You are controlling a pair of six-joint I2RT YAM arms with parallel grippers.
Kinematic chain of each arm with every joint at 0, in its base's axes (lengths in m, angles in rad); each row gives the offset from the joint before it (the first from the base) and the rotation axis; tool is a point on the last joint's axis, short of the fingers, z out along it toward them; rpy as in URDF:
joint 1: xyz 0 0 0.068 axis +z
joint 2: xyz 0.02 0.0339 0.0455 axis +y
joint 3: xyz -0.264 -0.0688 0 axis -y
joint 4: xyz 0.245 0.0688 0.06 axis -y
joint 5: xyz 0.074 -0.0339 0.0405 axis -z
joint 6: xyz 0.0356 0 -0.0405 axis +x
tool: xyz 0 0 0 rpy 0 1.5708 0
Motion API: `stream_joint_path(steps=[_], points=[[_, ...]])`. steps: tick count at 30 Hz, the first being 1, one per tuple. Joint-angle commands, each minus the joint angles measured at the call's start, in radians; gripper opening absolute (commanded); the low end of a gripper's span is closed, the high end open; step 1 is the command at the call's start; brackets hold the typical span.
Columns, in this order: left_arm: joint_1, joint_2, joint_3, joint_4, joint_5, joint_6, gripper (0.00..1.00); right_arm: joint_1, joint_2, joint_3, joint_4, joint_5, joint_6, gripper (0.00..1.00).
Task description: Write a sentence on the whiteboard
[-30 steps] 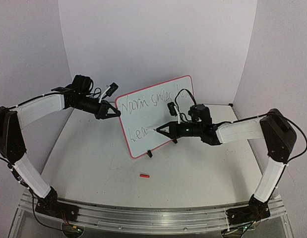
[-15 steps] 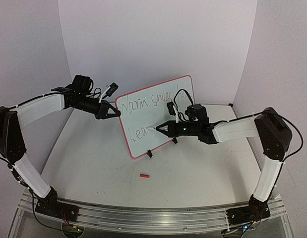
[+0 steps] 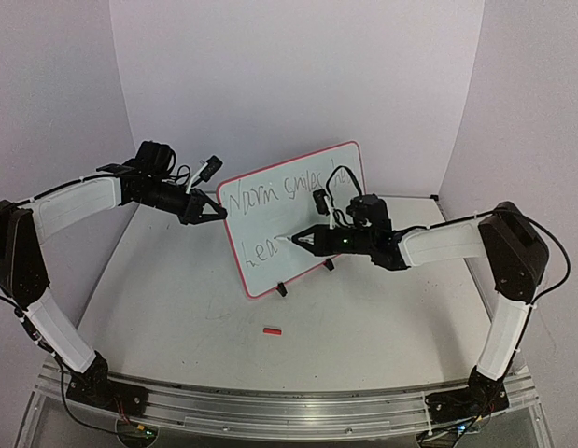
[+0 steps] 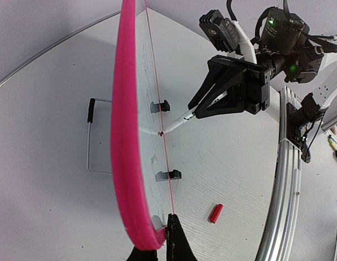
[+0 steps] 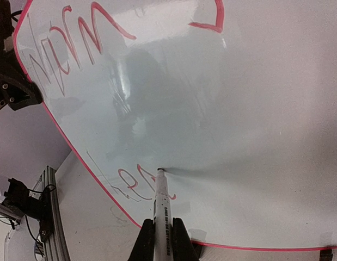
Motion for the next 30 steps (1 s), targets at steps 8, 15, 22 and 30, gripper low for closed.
stream_joint_path(steps=[8,15,22,30], points=[[-0.016,-0.008,-0.016,-0.043,-0.079,0.089,0.0,-0.003,-0.035,-0.056,0.026,0.116,0.019,0.0],[-0.016,-0.009,-0.016,-0.043,-0.079,0.089,0.0,-0.004,-0.023,-0.081,0.03,0.105,0.029,0.0],[-0.016,-0.008,-0.016,-0.043,-0.078,0.088,0.0,-0.003,-0.028,-0.096,0.047,0.102,0.046,0.0],[-0.016,-0.007,-0.016,-0.043,-0.079,0.089,0.0,-0.003,-0.019,-0.06,0.13,0.063,0.107,0.0]])
